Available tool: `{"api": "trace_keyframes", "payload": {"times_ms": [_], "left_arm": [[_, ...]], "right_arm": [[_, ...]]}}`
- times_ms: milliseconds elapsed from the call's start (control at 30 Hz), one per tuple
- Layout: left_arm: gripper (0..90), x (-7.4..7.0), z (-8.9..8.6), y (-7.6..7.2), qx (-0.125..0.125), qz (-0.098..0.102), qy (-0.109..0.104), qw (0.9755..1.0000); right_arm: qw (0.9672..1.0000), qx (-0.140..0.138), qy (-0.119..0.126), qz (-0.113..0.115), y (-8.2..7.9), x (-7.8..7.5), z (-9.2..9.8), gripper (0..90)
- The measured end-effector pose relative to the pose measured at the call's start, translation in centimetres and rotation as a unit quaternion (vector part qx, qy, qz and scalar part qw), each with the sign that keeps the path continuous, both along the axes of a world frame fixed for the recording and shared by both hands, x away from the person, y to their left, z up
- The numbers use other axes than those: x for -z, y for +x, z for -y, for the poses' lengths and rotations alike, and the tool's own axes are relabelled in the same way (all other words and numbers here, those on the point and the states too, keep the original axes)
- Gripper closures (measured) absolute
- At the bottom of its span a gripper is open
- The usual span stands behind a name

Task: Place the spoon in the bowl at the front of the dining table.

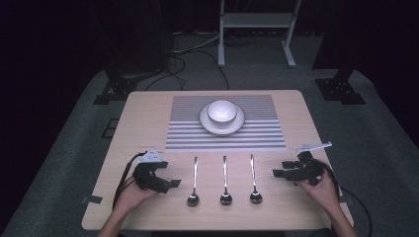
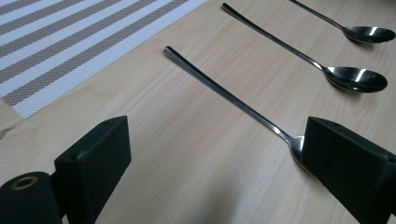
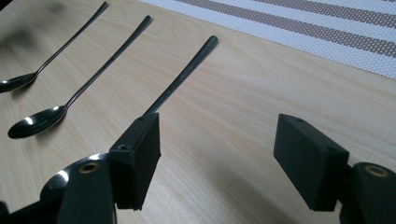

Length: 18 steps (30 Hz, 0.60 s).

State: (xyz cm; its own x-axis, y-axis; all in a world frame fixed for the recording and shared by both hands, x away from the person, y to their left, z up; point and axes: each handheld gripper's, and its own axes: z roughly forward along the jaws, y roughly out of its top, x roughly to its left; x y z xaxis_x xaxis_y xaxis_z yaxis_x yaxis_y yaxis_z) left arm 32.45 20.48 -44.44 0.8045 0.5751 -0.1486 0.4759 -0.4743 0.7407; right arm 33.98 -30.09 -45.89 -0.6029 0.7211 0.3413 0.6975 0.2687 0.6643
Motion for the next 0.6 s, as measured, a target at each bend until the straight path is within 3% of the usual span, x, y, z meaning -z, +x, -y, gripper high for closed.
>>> {"api": "trace_keyframes", "payload": {"times_ms": [600], "left_arm": [[16.7, 0.3, 2.4, -0.5, 0.048, -0.012, 0.014, 0.9987]], "right_arm": [[1.0000, -0.006, -0.001, -0.001, 0.0, 0.1, -0.3, 30.4]]}}
